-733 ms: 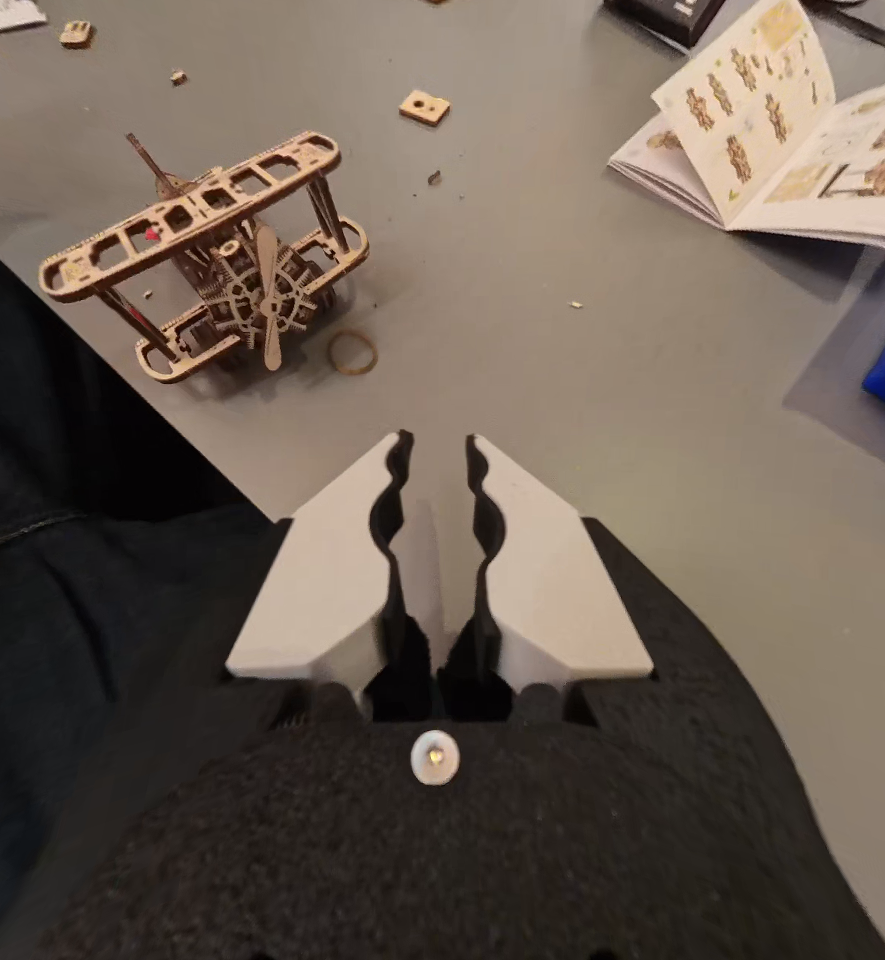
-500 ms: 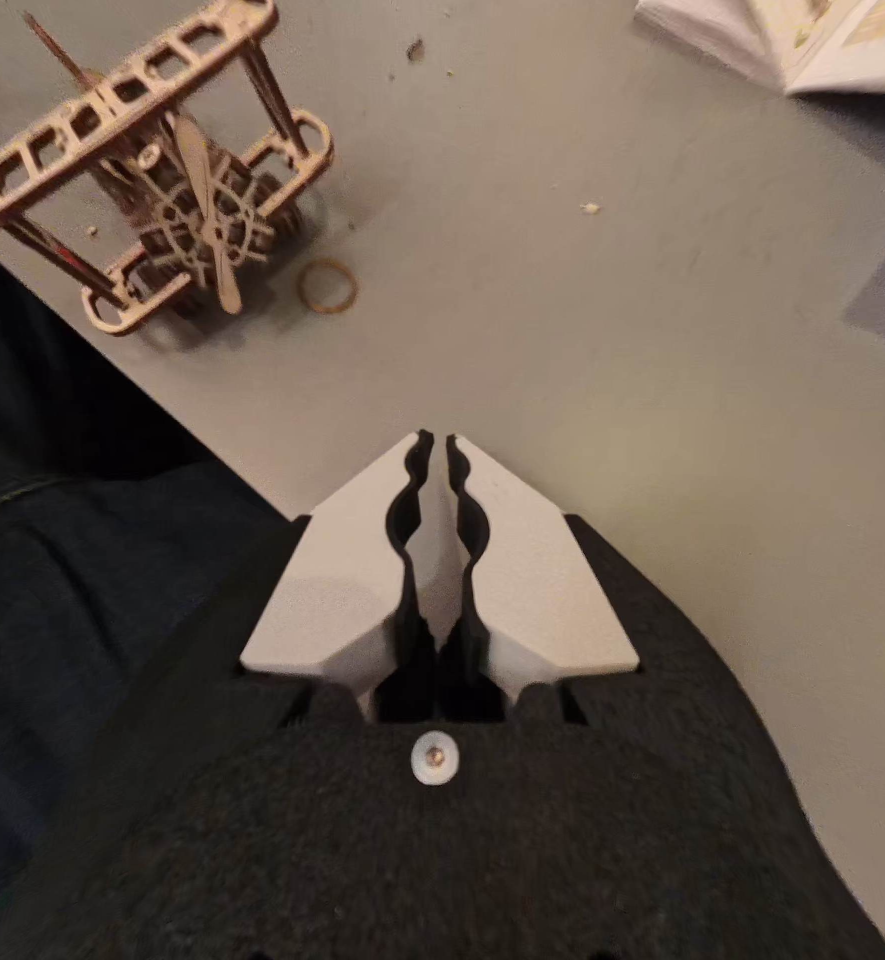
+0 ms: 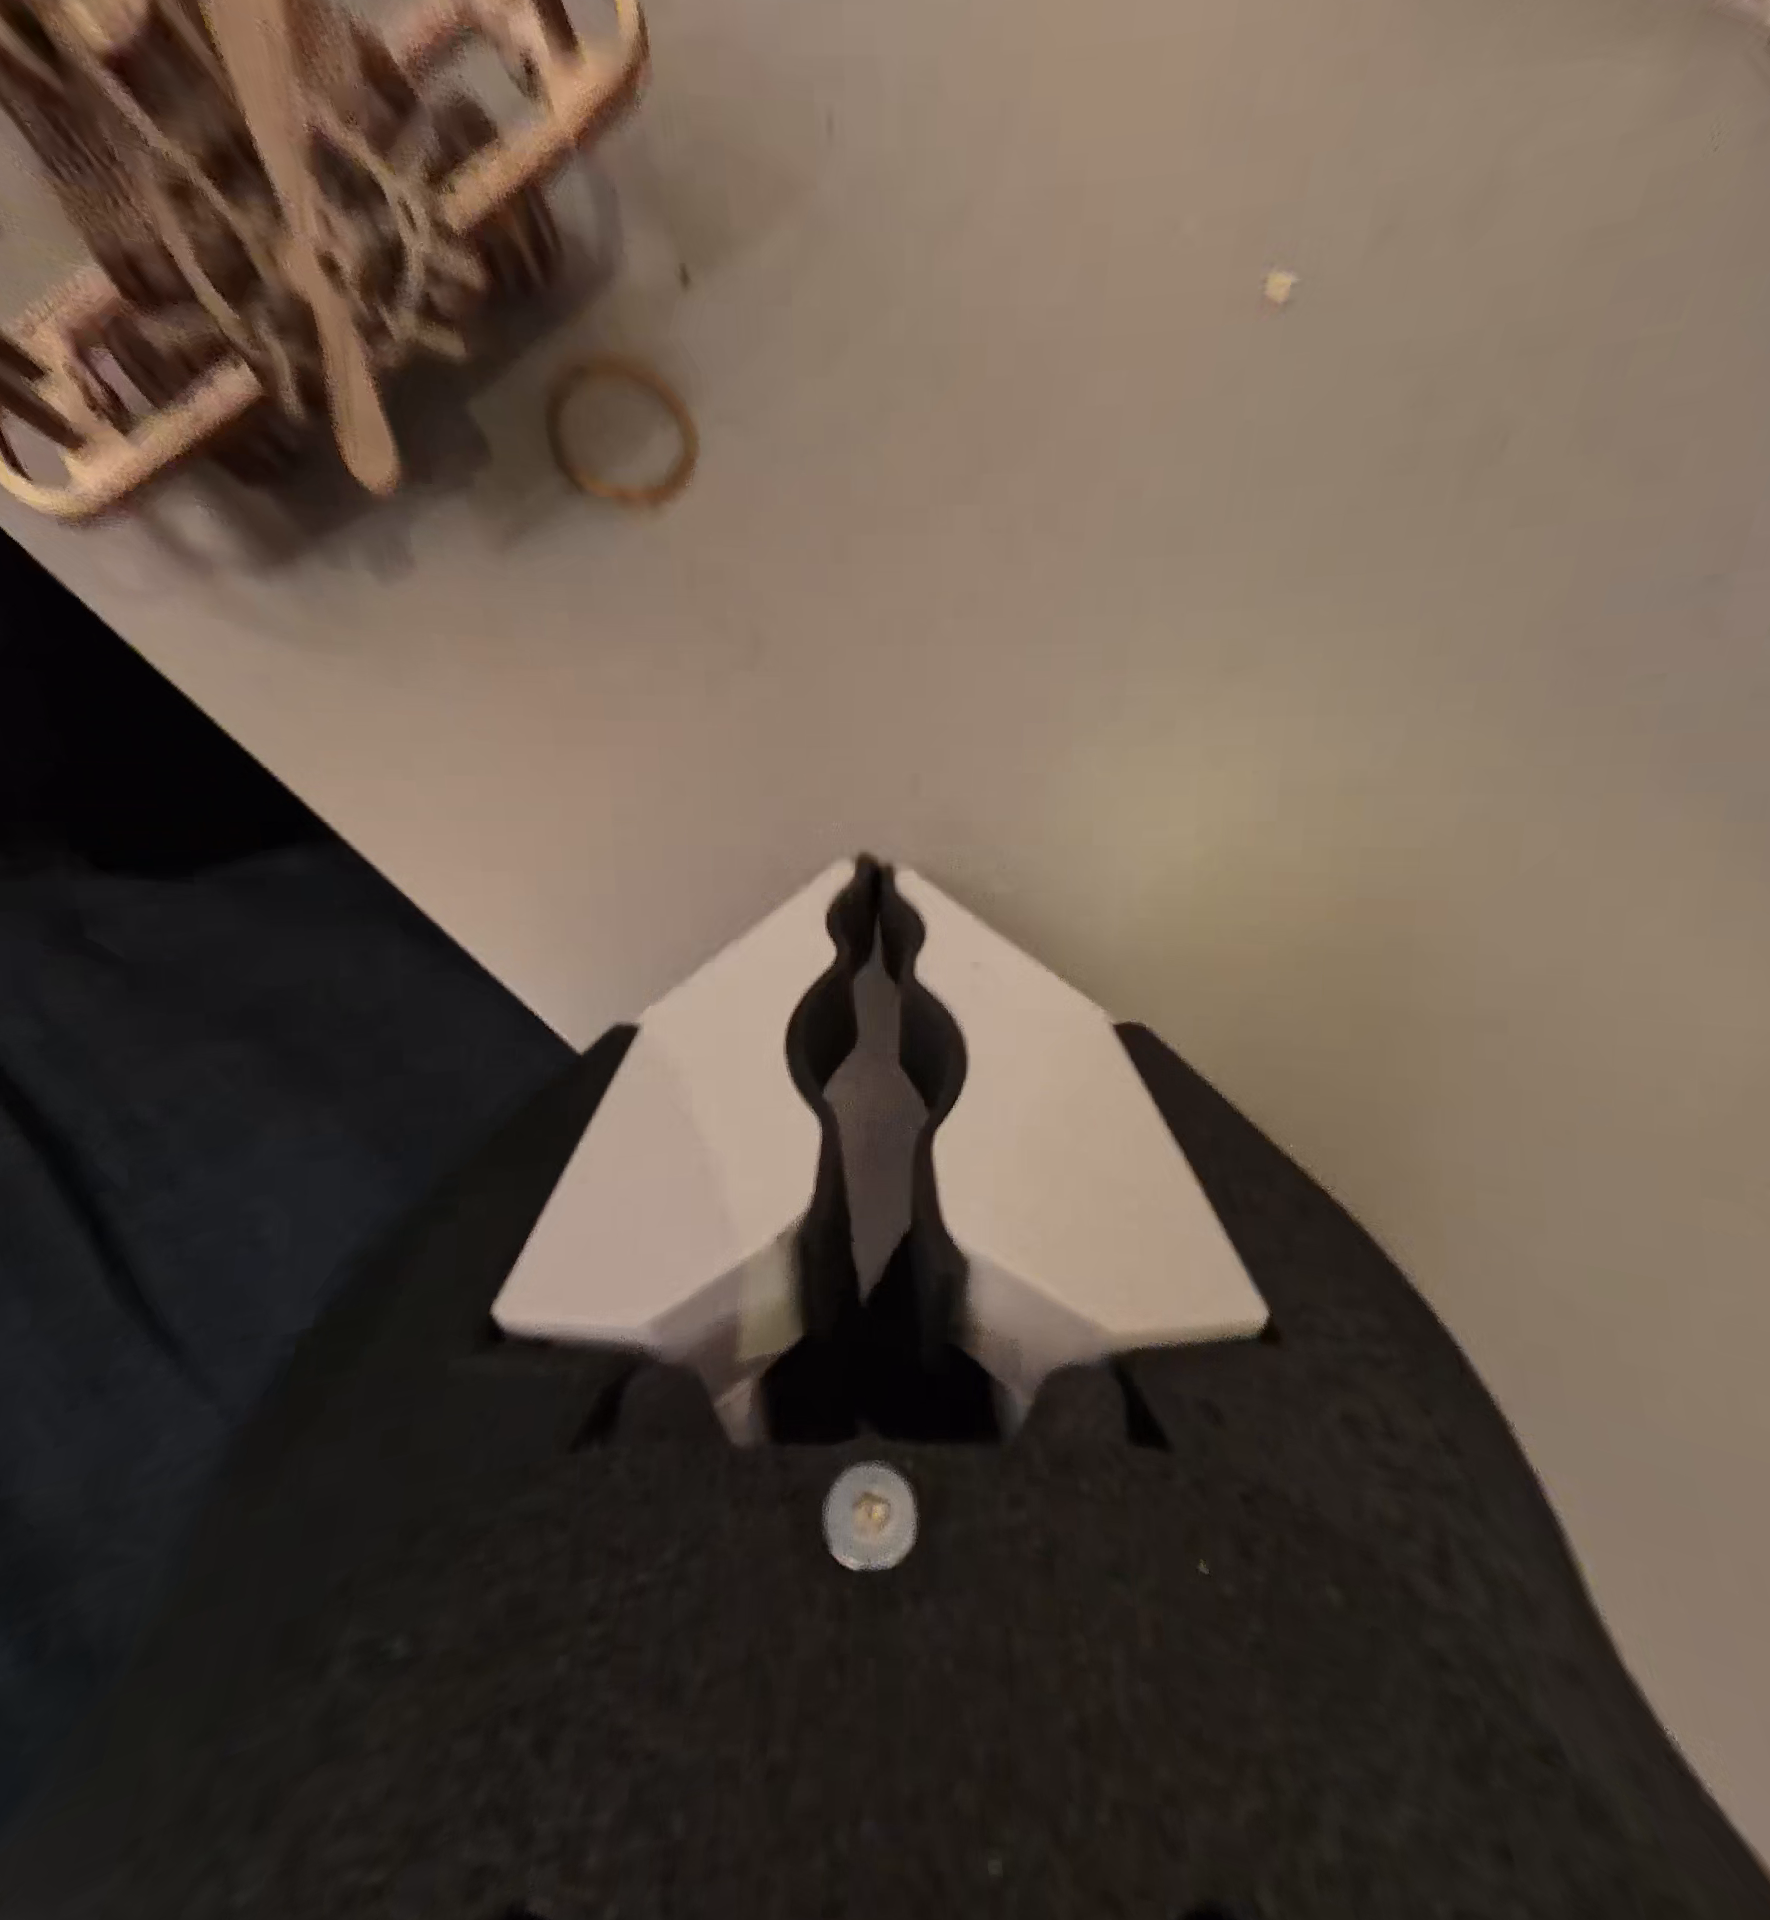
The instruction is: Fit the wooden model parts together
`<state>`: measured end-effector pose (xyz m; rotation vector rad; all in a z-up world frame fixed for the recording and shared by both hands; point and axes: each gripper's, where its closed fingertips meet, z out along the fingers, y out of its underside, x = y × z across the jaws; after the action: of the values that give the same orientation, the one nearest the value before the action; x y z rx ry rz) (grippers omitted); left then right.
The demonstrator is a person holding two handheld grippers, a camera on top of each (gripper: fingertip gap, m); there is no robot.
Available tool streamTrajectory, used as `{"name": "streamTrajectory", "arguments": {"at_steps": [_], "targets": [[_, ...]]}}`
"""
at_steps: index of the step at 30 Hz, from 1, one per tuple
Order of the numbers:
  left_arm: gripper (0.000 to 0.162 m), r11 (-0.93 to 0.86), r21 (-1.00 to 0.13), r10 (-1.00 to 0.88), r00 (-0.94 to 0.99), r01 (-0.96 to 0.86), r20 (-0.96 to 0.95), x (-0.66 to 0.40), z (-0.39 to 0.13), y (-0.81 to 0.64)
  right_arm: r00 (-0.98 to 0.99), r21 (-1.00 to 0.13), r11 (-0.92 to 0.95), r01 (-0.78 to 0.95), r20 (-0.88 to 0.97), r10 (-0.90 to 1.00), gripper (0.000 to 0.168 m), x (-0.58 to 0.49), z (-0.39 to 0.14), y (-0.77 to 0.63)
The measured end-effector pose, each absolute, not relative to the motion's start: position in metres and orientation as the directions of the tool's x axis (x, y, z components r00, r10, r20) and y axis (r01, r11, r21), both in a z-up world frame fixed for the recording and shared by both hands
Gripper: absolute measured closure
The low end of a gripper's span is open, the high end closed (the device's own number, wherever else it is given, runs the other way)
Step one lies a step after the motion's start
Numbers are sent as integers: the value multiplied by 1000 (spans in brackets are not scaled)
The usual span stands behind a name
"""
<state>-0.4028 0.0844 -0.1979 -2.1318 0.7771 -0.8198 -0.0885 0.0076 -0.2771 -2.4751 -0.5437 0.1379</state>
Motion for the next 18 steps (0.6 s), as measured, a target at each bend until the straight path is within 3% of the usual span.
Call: {"name": "streamTrajectory", "arguments": {"at_steps": [10, 14, 18], "targets": [[161, -548, -778, -732, 628, -308, 266, -405, -202, 88, 904, -592, -714, 373, 59, 423, 168, -92, -270, 12], [161, -511, -787, -733, 653, -345, 190, -412, -202, 108, 897, -741, -610, 280, -26, 442, 167, -105, -229, 24], [161, -473, -840, -750, 622, -265, 226, -407, -186, 143, 885, -813, -498, 302, 45, 463, 157, -106, -208, 34]]}}
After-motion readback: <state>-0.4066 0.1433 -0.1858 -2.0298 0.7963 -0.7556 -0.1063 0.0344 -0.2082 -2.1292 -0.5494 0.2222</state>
